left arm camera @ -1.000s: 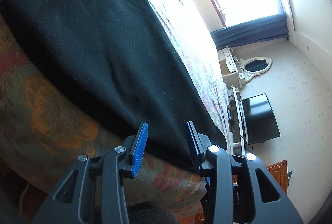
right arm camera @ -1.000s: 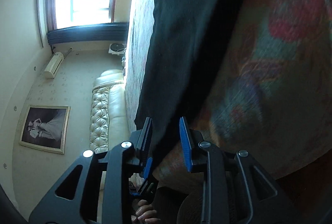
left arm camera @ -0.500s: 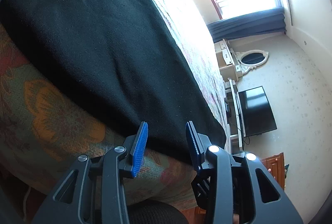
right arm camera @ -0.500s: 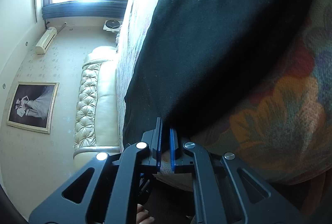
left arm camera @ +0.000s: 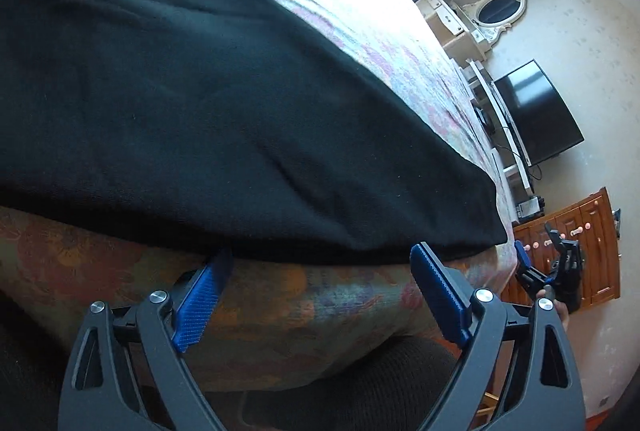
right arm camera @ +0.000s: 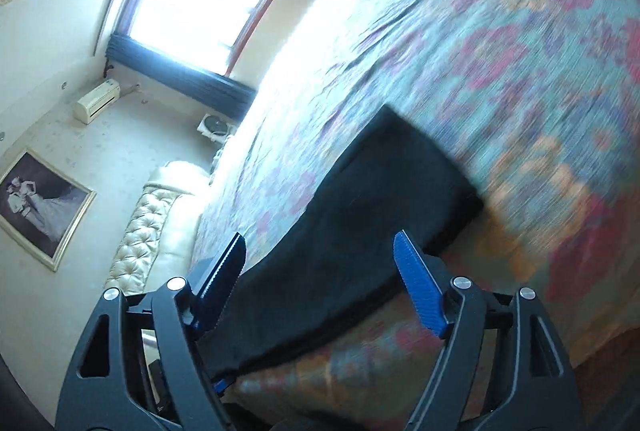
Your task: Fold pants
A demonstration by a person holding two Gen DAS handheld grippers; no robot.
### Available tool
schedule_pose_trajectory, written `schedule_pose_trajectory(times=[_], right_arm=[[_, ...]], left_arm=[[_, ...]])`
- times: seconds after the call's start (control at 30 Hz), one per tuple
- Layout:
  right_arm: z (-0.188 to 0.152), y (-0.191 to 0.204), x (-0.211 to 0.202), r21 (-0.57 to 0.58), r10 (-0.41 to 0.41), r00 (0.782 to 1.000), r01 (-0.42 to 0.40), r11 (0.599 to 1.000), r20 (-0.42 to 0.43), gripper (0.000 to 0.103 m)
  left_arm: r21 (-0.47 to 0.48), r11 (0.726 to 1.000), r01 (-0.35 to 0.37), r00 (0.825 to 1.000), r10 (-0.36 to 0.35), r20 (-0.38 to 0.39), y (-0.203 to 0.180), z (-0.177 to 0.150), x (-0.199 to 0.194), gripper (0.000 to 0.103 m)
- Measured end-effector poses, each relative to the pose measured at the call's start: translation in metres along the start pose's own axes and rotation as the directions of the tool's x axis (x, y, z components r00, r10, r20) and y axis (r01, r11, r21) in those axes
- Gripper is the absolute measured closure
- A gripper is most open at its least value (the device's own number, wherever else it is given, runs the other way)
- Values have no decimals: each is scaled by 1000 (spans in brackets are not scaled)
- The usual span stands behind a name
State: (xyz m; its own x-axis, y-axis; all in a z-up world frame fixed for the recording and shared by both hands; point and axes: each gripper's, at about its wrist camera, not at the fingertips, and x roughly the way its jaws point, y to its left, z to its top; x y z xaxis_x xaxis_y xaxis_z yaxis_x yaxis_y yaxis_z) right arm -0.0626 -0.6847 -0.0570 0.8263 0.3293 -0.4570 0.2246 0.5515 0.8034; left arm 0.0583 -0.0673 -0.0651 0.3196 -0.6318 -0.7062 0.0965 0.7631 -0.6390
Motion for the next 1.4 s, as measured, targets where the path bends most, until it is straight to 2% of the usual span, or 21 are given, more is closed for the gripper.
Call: schedule_pose_trajectory(times=[0.1, 0.23, 0.3, 0.37, 0.4, 0.47, 0.53, 0.6, 0.67, 0.73, 0.83, 0.87, 0.9, 0.93, 0.97, 1.0, 1.03, 1.13, 1.23, 1.27, 1.4], right_arm=[[36, -39, 5, 49, -73, 997, 75, 996, -36, 26], [50, -73, 37, 77, -4, 981, 19, 997, -192, 26], [53, -74, 45, 60, 19, 977, -7, 998, -210, 26], [48, -67, 55, 92, 126, 959, -105, 990, -254, 26], [44, -68, 58, 91, 147, 950, -126, 988, -276, 25], [46, -65, 68, 65, 125, 944, -110, 992, -307, 25], [50, -65, 73, 78, 142, 933, -123, 989, -331, 26], [58, -67, 73, 97, 157, 936, -132, 986, -314, 27], [69, -74, 75, 124, 168, 944, -138, 983, -284, 27], [73, -75, 83, 108, 151, 938, -123, 987, -311, 27], [66, -56, 97, -19, 85, 896, -104, 994, -437, 26], [63, -51, 100, -32, 74, 881, -101, 994, -468, 29], [62, -50, 101, -34, 61, 871, -88, 996, -487, 43], [62, -52, 101, -24, 36, 870, -55, 998, -492, 52], [61, -56, 101, 2, 15, 871, -16, 1000, -491, 76], [61, -63, 100, 32, 7, 870, 10, 999, -494, 85], [58, -65, 98, 42, 15, 866, 7, 999, -499, 86], [53, -60, 93, -3, -23, 880, 25, 1000, -474, 88], [54, -41, 89, -55, -65, 894, 45, 997, -443, 89], [56, -35, 85, -68, -77, 897, 52, 996, -436, 89], [64, -5, 73, -145, -151, 898, 99, 984, -414, 89]], left_arm=[[23, 997, 71, 996, -70, -49, 8, 4, 3, 13], [-1, 984, 178, 984, -178, -22, 16, -1, 5, 8], [44, 982, 186, 982, -184, -40, 14, -6, 5, 8], [106, 978, 178, 982, -171, -77, 8, -4, 8, 8], [125, 977, 173, 982, -163, -91, 6, -2, 9, 8], [119, 980, 161, 984, -150, -98, 2, -1, 11, 8], [87, 984, 154, 985, -146, -90, 6, -5, 9, 8], [73, 984, 165, 985, -161, -66, 13, -10, 8, 8], [104, 979, 174, 985, -171, -40, 14, -17, 7, 8], [181, 973, 144, 989, -135, -64, 13, -18, 5, 8], [242, 965, 102, 993, -85, -80, 4, -18, 5, 8], [253, 964, 85, 994, -66, -83, 1, -16, 6, 8], [265, 962, 61, 996, -40, -83, -1, -17, 4, 8], [280, 960, 25, 998, -6, -68, -5, -17, 1, 8], [298, 954, -15, 999, 27, -35, -6, -18, -3, 8], [324, 945, -39, 999, 41, 1, -9, -18, -10, 8], [354, 934, -55, 998, 44, 40, -13, -18, -17, 8], [409, 905, -118, 991, 79, 112, -16, -10, -36, 8], [406, 887, -218, 962, 127, 240, -5, 6, -63, 8], [383, 893, -235, 954, 137, 267, 4, 14, -74, 8], [202, 956, -213, 945, 149, 291, 58, 48, -115, 8]])
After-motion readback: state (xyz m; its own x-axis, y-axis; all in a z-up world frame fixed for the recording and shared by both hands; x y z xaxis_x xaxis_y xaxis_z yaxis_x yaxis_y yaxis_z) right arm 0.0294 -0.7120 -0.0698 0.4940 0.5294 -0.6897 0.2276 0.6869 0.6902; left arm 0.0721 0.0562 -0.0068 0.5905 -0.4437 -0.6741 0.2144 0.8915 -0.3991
